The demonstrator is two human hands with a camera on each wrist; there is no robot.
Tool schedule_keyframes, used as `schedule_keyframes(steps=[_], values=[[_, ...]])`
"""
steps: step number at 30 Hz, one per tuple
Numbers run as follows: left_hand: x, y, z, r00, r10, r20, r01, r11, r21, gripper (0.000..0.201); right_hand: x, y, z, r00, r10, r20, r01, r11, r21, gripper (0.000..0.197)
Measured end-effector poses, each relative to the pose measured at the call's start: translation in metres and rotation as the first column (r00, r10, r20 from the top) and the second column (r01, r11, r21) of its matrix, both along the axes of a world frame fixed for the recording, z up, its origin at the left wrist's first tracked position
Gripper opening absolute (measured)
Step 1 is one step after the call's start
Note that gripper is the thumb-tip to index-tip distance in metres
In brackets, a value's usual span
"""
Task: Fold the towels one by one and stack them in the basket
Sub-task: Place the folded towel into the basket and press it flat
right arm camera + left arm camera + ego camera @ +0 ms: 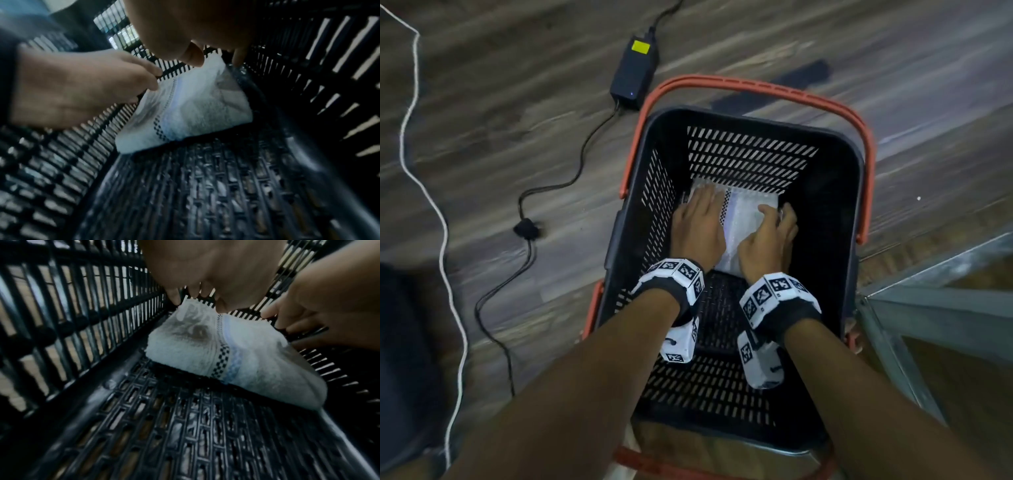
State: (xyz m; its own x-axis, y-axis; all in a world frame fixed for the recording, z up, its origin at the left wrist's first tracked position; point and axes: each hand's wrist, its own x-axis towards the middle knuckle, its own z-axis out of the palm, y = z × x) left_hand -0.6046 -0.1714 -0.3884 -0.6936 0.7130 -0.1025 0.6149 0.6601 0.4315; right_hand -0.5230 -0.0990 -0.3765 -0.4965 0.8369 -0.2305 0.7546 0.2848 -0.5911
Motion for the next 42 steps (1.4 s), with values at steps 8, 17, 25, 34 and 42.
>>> schedule_keyframes(steps=[8, 17, 25, 34, 42], values=[[-0.009, -0.004, -0.035, 0.991, -0.128, -0.037, 0.114, 0.958, -0.262, 0.059, -0.005, -0.001, -0.042, 0.930, 0.227, 0.288, -0.288, 0.939, 0.189, 0.061], [-0.001, -0.002, -0.047, 0.988, -0.094, -0.126, 0.057, 0.962, -0.267, 0.059, -0.004, -0.006, -0.056, 0.925, 0.219, 0.310, -0.306, 0.914, 0.267, 0.058], [-0.016, 0.003, 0.067, 0.968, -0.127, 0.215, 0.232, 0.773, -0.590, 0.028, -0.009, 0.016, 0.048, 0.677, 0.491, 0.548, -0.415, 0.870, -0.266, 0.033], [0.000, -0.017, 0.301, 0.997, -0.076, 0.012, 0.076, 0.958, -0.275, 0.029, 0.017, 0.028, 0.263, 0.789, 0.490, 0.371, -0.507, 0.860, -0.059, 0.027], [0.085, -0.057, 0.487, 0.988, -0.075, -0.137, 0.085, 0.994, 0.071, 0.028, 0.119, 0.012, 0.457, 0.891, 0.394, 0.227, -0.448, 0.842, 0.299, 0.034]])
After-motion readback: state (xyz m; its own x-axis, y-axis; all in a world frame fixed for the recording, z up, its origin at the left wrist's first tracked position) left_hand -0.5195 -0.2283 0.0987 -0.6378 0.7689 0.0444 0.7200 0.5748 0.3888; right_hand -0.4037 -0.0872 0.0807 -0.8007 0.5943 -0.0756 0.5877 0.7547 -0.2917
